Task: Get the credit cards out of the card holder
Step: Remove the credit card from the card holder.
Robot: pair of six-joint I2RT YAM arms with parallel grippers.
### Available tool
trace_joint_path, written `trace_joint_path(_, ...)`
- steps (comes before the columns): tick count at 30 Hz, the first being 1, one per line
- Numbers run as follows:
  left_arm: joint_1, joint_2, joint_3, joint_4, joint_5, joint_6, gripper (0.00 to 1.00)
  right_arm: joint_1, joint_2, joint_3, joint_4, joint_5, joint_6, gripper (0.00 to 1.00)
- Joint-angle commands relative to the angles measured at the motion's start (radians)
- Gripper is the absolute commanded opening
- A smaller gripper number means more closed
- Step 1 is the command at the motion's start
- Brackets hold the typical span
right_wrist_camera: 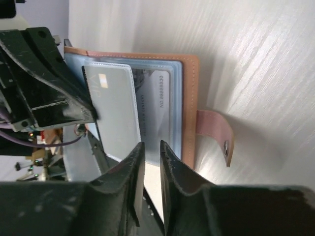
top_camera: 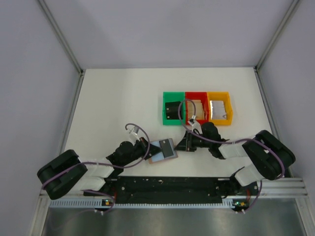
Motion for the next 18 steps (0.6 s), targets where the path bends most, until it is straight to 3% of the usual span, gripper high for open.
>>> trace_joint_path(1,0.003,-0.012,-0.056,0.062,0.005,0.008,0.00,-0.010,-0.003,-0.020,0.177,-0.058,0.053,0.25)
trace_joint_path(3,0.003,-0.005,-0.053,0.076,0.016,0.008,0.00,-0.010,-0.003,-0.025,0.211,-0.067,0.070,0.32)
trace_joint_path(11,0.003,0.001,-0.051,0.162,0.053,0.007,0.00,-0.009,0.024,-0.009,0.228,-0.081,0.087,0.41)
trace_joint_path(18,0.003,-0.006,-0.047,0.182,0.067,0.014,0.00,-0.009,0.037,-0.012,0.282,-0.106,0.107,0.41)
